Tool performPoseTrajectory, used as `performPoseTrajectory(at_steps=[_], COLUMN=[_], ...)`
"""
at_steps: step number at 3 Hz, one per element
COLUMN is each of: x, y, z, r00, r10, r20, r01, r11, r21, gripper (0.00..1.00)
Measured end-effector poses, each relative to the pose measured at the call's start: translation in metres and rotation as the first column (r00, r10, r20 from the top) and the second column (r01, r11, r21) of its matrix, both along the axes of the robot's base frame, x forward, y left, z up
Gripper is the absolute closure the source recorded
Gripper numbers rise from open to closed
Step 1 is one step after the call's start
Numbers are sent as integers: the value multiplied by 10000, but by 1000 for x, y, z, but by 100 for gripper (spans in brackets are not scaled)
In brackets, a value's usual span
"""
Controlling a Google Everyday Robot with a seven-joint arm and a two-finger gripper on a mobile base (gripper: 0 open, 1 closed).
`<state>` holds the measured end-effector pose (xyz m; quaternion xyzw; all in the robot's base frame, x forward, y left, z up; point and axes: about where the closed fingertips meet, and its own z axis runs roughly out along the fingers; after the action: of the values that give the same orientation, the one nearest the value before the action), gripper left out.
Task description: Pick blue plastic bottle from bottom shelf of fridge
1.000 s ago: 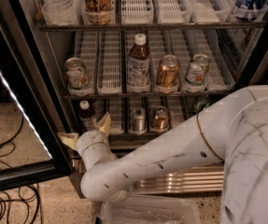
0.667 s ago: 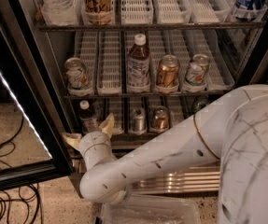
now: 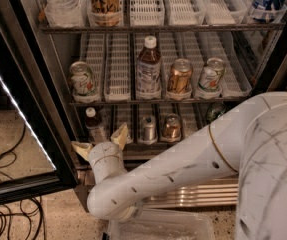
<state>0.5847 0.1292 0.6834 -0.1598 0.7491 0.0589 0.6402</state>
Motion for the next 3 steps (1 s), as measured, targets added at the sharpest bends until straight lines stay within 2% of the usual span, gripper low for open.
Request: performPoseTrajectory(at_steps=[2, 3], x=[9, 13], y=[-4, -11], z=[-10, -14], r00=[9994, 9976], r10=[-313, -646], r20=[177, 265], r01=[310, 643], r11=[9993, 9979], r21=[185, 114], gripper=[0, 5])
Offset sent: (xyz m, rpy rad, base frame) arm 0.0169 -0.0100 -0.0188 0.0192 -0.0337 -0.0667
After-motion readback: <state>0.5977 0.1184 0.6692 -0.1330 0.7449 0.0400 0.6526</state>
